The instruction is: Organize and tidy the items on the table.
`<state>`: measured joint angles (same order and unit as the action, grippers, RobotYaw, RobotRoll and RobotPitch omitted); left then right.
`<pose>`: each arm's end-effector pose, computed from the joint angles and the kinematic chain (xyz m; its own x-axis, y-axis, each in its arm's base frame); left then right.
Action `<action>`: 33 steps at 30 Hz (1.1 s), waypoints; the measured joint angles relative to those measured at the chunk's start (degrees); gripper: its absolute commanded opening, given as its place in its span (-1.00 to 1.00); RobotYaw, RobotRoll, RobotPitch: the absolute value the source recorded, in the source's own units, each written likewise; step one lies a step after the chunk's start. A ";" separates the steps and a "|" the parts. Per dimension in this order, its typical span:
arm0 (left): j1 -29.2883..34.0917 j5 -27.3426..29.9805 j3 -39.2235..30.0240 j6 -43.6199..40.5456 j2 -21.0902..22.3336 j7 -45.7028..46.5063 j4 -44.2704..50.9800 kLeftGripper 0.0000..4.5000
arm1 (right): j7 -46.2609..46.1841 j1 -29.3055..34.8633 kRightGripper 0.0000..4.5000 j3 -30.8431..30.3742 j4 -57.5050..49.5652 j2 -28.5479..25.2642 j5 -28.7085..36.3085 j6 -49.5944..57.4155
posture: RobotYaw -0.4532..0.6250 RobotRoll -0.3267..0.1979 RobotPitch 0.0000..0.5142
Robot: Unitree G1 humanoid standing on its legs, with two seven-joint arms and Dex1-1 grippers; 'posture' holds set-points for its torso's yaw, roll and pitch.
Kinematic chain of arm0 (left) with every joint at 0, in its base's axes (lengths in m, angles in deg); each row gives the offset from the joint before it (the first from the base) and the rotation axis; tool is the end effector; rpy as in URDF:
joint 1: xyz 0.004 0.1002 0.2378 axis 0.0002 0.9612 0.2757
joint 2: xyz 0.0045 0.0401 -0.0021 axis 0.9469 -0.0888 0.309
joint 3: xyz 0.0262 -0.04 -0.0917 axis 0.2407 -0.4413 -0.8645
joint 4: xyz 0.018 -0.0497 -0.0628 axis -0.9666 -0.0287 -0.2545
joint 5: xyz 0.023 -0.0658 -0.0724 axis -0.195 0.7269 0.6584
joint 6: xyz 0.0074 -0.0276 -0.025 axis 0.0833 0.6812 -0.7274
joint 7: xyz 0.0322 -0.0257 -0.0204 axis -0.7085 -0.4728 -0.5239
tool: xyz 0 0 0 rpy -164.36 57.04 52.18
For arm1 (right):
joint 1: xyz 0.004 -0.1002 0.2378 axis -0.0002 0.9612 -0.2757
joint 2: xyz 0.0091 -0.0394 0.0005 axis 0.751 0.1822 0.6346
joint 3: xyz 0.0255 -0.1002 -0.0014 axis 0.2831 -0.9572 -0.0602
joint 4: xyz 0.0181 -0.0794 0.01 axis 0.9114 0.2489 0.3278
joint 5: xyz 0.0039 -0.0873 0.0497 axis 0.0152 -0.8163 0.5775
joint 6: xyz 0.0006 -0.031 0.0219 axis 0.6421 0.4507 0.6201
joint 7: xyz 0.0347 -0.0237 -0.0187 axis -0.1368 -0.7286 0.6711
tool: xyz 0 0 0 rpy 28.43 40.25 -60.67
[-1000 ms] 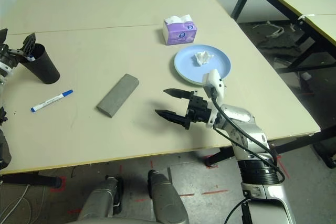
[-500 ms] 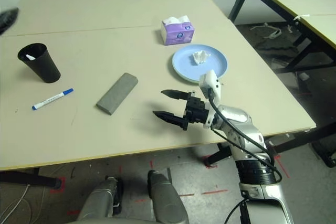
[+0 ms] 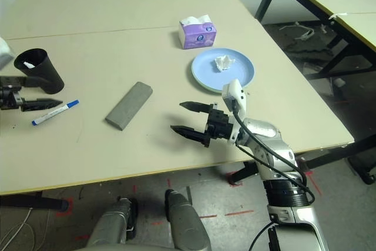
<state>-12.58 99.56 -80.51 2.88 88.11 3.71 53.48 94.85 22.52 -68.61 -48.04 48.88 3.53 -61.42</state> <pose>0.2584 0.3399 0.2265 0.6633 -0.4341 -0.6096 0.6802 0.6894 0.2492 0.2593 -0.2335 0.1333 0.3324 0.9424 -0.0381 -0.9430 0.3312 -0.0339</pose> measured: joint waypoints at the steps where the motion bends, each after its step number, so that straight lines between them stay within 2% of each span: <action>1: -0.03 -0.69 0.01 0.53 -0.38 0.44 -0.81 0.99 | 0.08 0.00 1.00 -0.01 0.00 0.00 0.00 0.00 | -0.47 0.25 -0.33; 6: -0.67 -5.44 0.56 5.59 -1.99 3.33 -6.73 0.99 | 0.31 0.00 1.00 -0.01 -0.01 -0.15 -0.06 -0.01 | -0.47 0.25 -0.33; 9: -1.63 -6.13 0.34 8.49 -5.00 5.40 -9.15 0.99 | 0.46 -0.01 1.00 -0.02 -0.04 -0.18 -0.07 -0.01 | -0.47 0.25 -0.33; 16: -3.23 -6.94 -0.21 12.31 -9.01 8.05 -13.21 0.99 | 0.48 0.01 1.00 -0.12 -0.29 -0.14 -0.09 -0.01 | -0.48 0.25 -0.33; 33: -2.34 -12.19 1.05 14.28 -9.55 7.18 -17.11 0.99 | -0.44 0.62 1.00 -0.12 -1.60 -0.09 -0.04 0.17 | -0.49 0.25 -0.32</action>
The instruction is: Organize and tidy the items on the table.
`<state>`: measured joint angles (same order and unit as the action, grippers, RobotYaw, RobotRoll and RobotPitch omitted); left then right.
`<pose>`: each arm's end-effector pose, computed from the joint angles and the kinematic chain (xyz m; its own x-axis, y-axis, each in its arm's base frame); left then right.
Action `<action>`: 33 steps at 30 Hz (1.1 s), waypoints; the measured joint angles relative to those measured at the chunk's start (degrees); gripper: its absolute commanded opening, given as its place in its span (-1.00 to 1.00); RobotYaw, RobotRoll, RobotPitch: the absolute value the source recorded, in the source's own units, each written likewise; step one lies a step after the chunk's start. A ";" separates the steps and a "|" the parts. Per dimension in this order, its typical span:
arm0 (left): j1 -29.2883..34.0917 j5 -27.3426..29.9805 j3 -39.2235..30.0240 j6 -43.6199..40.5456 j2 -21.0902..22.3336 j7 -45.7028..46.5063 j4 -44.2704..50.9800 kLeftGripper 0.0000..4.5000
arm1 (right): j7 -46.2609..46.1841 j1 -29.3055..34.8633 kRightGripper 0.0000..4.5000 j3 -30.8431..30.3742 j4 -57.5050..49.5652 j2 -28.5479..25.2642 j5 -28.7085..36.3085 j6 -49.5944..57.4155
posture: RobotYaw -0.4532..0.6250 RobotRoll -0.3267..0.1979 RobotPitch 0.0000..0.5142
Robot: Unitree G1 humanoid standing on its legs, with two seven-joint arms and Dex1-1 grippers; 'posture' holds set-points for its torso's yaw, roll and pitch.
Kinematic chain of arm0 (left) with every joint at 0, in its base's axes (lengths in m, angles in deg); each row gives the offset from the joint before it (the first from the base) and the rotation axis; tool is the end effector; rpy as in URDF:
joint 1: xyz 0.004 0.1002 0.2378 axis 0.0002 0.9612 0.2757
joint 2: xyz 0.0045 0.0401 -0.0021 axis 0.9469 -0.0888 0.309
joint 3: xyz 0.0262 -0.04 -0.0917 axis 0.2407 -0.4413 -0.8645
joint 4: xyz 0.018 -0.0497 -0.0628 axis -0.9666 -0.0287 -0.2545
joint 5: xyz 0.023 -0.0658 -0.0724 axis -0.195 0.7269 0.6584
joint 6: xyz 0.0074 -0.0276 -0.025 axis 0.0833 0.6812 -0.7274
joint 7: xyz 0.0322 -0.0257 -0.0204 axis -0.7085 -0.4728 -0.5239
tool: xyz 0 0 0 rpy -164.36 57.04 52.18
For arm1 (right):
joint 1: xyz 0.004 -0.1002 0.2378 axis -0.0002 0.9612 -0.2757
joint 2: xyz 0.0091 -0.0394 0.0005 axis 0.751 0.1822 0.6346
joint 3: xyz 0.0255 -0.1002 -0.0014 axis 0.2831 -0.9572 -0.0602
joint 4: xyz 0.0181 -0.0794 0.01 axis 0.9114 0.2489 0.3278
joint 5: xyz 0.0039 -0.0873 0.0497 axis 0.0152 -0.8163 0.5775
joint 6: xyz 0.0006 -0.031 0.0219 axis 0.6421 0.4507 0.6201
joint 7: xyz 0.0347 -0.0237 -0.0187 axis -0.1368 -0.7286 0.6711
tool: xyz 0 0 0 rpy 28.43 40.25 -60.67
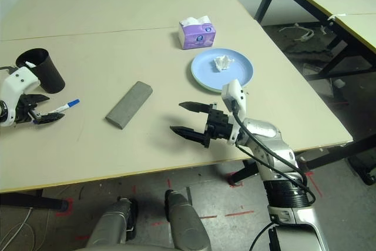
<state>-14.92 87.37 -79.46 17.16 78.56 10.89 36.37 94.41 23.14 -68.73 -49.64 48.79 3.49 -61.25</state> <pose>0.2753 0.3463 0.1769 0.7244 -0.3067 -0.6174 0.5964 0.7279 0.3382 0.2569 -0.2315 0.1347 0.3286 0.9436 -0.0401 -0.9440 0.3269 -0.0452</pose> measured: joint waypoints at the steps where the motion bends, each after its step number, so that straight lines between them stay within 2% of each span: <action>1: -0.04 -0.08 -0.02 0.46 -0.10 0.05 -0.35 0.99 | -0.01 0.06 1.00 0.00 -0.16 0.00 0.01 0.04 | -0.50 0.25 -0.32; 9: -0.43 -0.40 -1.22 6.78 -2.65 2.73 -4.86 0.99 | -0.42 0.52 1.00 -0.04 -1.15 0.18 0.06 0.85 | -0.49 0.25 -0.31; 15: -1.09 -0.32 -2.14 11.94 -5.02 4.89 -8.46 0.15 | -0.50 1.40 1.00 -0.14 -1.59 0.22 0.08 1.19 | -0.50 0.25 -0.31; 21: -1.20 0.06 -2.72 13.27 -5.61 4.60 -8.63 -0.74 | -0.96 1.71 1.00 -0.30 -3.19 0.42 0.14 1.75 | -0.49 0.25 -0.31; 23: -1.21 0.72 -3.50 13.70 -5.55 3.92 -8.05 -0.94 | -1.03 1.96 1.00 -0.34 -3.21 0.47 0.16 1.85 | -0.50 0.25 -0.30; 24: -1.09 0.77 -3.90 13.62 -5.52 3.76 -8.00 -0.99 | -1.03 1.96 1.00 -0.39 -3.27 0.61 0.17 1.86 | -0.50 0.25 -0.30; 28: -0.46 3.44 -5.85 11.56 -5.55 1.87 -5.75 -0.99 | -1.03 1.94 1.00 -0.45 -3.26 0.64 0.19 1.89 | -0.48 0.25 -0.30; 33: -0.27 13.20 -12.96 4.39 -5.64 -0.71 4.14 -0.99 | -0.97 1.23 1.00 -0.44 -3.03 0.55 0.25 1.94 | -0.47 0.25 -0.30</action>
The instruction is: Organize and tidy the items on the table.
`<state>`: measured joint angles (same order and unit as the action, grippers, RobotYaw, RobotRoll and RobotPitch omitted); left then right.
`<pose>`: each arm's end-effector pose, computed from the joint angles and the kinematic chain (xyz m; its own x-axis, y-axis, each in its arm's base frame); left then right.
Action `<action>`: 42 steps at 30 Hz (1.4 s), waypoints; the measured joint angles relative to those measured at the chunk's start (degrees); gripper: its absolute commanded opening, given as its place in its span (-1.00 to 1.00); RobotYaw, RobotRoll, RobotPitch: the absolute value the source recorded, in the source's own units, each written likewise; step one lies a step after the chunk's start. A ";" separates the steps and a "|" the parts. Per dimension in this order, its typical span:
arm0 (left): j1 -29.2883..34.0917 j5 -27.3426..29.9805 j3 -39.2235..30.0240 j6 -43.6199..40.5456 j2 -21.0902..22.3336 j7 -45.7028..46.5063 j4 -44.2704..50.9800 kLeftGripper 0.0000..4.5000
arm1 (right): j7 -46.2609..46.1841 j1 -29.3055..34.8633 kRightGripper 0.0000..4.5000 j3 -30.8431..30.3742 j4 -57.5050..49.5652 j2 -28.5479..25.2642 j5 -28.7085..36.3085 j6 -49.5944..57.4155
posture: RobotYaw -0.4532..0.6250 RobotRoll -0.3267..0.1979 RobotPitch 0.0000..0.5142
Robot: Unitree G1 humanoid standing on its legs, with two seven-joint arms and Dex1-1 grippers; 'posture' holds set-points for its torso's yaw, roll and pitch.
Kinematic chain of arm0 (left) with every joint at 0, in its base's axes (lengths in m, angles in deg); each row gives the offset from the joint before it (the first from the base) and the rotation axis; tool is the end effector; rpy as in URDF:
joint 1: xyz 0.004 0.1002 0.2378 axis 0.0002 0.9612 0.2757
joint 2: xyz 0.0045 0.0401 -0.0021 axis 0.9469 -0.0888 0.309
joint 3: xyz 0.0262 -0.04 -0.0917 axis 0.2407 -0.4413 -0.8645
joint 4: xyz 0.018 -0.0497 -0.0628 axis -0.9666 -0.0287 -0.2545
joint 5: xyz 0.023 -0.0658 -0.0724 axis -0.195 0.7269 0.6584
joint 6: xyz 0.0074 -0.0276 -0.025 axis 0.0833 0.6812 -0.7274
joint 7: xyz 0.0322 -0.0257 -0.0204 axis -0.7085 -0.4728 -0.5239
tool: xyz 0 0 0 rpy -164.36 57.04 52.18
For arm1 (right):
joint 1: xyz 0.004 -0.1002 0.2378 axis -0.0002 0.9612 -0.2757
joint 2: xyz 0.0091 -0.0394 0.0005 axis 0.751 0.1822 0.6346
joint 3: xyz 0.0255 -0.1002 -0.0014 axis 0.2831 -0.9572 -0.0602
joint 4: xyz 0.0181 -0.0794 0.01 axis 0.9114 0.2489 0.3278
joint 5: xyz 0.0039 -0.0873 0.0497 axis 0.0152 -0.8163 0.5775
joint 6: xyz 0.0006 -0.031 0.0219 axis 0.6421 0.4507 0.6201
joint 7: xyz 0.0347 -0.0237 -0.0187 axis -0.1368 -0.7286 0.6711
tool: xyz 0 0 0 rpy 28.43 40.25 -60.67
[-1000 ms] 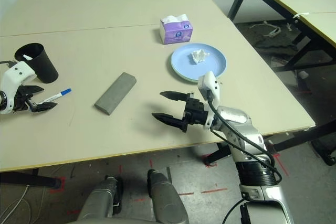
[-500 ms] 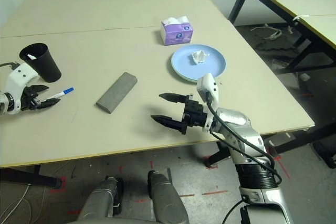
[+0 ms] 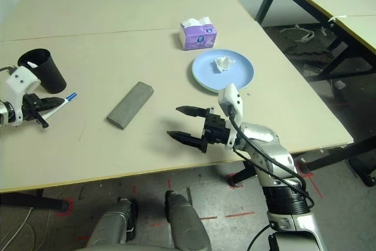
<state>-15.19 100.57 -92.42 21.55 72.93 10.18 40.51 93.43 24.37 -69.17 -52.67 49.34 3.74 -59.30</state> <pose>0.2757 0.3400 0.1925 0.8224 -0.5262 -0.2162 0.5681 0.7804 0.2612 0.2522 -0.2251 0.1342 0.3163 0.9478 -0.0410 -0.9485 0.3152 -0.0313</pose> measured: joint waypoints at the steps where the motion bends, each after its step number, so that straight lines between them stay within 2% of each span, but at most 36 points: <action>1: 0.05 2.05 -1.57 -1.83 -0.02 -0.07 2.25 -0.99 | 0.06 -0.12 1.00 0.01 0.14 -0.06 0.00 0.00 | -0.47 0.25 -0.30; 5: 0.87 7.01 -5.93 -6.90 0.11 0.65 8.19 -0.99 | 0.18 -0.44 1.00 0.04 0.81 -0.16 -0.01 -0.04 | -0.46 0.25 -0.32; 9: 3.08 7.87 -7.20 -9.75 1.02 1.77 10.13 -0.99 | 0.49 -0.56 1.00 0.00 1.30 -0.13 -0.03 -0.15 | -0.46 0.25 -0.31; 10: 3.65 7.55 -7.17 -10.23 1.46 2.09 10.18 -0.91 | 0.55 -0.56 1.00 0.00 1.32 -0.12 -0.03 -0.16 | -0.46 0.25 -0.31; 12: 4.84 6.63 -6.64 -11.05 2.65 2.52 10.19 -0.72 | 0.64 -0.56 1.00 -0.01 1.32 -0.12 -0.04 -0.17 | -0.46 0.25 -0.31; 17: 4.62 2.01 -0.02 -14.49 7.37 0.60 9.60 0.00 | 1.01 -0.53 1.00 -0.24 1.34 -0.13 -0.09 -0.20 | -0.47 0.25 -0.31; 23: -5.71 -3.29 9.40 -18.39 10.72 -6.48 5.34 0.93 | 0.94 -0.25 1.00 -0.55 1.22 -0.03 -0.12 -0.26 | -0.50 0.25 -0.31; 24: -7.85 -4.18 10.85 -18.62 11.01 -7.74 4.71 0.98 | 0.89 -0.10 1.00 -0.70 1.09 0.09 -0.12 -0.28 | -0.50 0.25 -0.31; 28: -14.75 -8.79 16.39 -18.15 11.32 -11.41 0.42 0.98 | 0.41 1.00 1.00 -0.95 0.21 0.20 -0.12 -0.31 | -0.53 0.25 -0.29; 31: -16.62 -12.65 19.61 -15.87 11.14 -12.60 -3.71 0.98 | -0.08 1.91 1.00 -0.94 -0.19 0.18 -0.11 -0.30 | -0.54 0.25 -0.27; 36: -16.43 -16.19 21.89 -14.54 10.70 -13.96 -7.29 0.98 | -0.60 2.10 1.00 -0.94 -0.55 0.17 -0.09 -0.30 | -0.53 0.25 -0.27; 42: -15.14 -16.55 21.54 -13.17 8.92 -12.38 -9.66 0.98 | -0.71 2.27 1.00 -0.94 -0.98 0.16 -0.08 -0.29 | -0.52 0.25 -0.25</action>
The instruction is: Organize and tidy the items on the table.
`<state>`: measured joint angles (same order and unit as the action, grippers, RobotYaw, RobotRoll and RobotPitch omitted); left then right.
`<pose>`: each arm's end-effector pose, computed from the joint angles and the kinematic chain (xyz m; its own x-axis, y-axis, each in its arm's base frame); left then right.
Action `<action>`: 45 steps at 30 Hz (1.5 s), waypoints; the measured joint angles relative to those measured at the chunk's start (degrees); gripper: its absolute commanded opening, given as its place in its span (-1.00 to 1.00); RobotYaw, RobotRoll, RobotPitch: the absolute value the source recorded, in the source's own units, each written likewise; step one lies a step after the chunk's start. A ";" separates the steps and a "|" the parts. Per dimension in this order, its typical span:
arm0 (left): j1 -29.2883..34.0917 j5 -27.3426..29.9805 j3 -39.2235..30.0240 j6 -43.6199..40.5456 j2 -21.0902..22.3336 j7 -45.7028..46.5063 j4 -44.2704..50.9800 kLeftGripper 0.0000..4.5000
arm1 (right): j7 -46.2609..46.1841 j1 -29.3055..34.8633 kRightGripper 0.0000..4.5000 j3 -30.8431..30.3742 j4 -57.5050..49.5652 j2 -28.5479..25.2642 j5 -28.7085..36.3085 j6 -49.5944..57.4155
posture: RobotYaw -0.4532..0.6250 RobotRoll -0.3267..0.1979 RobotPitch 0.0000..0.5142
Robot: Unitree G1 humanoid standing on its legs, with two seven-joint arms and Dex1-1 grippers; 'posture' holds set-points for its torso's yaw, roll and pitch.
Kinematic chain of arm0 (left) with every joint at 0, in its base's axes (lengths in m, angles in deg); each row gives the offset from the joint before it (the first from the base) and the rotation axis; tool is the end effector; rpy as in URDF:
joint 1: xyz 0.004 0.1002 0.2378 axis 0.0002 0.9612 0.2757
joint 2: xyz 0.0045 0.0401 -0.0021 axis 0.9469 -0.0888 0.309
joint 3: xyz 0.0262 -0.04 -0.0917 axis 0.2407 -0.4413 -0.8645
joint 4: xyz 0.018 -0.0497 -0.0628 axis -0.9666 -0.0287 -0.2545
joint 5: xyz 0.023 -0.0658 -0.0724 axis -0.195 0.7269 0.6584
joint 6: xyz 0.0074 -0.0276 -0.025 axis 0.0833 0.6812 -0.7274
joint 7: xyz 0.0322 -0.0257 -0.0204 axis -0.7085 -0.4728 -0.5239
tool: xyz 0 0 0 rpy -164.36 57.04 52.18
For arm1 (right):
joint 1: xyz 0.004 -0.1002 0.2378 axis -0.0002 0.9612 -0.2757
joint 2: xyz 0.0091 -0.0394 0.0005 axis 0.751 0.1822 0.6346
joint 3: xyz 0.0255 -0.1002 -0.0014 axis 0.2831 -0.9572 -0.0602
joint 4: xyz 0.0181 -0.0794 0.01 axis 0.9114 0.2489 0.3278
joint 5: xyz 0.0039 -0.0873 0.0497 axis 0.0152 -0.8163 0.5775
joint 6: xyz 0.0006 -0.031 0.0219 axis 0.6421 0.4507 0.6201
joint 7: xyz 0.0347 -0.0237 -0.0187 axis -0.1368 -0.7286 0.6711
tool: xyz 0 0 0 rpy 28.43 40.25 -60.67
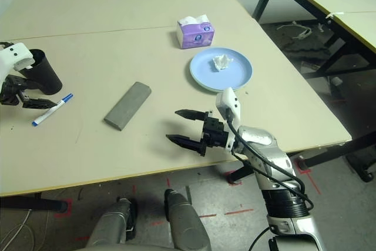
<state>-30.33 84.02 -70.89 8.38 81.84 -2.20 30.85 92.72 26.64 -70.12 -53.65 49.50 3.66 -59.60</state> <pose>0.2962 0.3415 0.2299 0.6050 -0.3373 -0.7213 0.6799 0.6903 0.2475 0.2463 -0.2229 0.1258 0.3155 0.9475 -0.0526 -0.9489 0.3155 -0.0077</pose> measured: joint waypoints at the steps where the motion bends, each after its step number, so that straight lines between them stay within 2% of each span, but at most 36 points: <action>1: 0.39 0.12 -0.59 0.50 -0.72 0.85 -0.41 0.98 | 0.00 -0.01 1.00 0.00 0.00 0.00 0.00 0.01 | -0.52 0.25 -0.25; 5: 1.95 0.64 -2.67 2.50 -3.16 4.09 -1.18 0.98 | 0.01 -0.16 1.00 -0.01 -0.01 -0.05 0.00 0.09 | -0.52 0.25 -0.25; 13: 5.09 1.01 -4.55 3.71 -5.38 6.56 -0.88 0.98 | -0.01 -0.11 1.00 -0.01 -0.87 -0.35 0.05 0.32 | -0.53 0.25 -0.25; 26: 5.52 0.23 -4.56 5.11 -5.79 7.61 -1.60 0.98 | -0.34 0.31 1.00 -0.01 -1.30 -0.34 0.25 0.73 | -0.54 0.25 -0.23; 39: 5.55 0.58 -4.91 6.30 -6.21 8.27 -2.91 -0.85 | -0.32 0.91 1.00 -0.02 -1.30 -0.28 0.32 0.73 | -0.53 0.25 -0.25; 45: 6.89 1.04 -6.09 7.07 -6.20 8.41 -2.01 -0.88 | -0.29 0.84 1.00 -0.03 -1.30 -0.28 0.36 0.73 | -0.52 0.25 -0.27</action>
<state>-23.44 85.05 -76.97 15.44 75.64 6.21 28.84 92.43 27.48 -70.14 -54.95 49.22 4.02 -58.87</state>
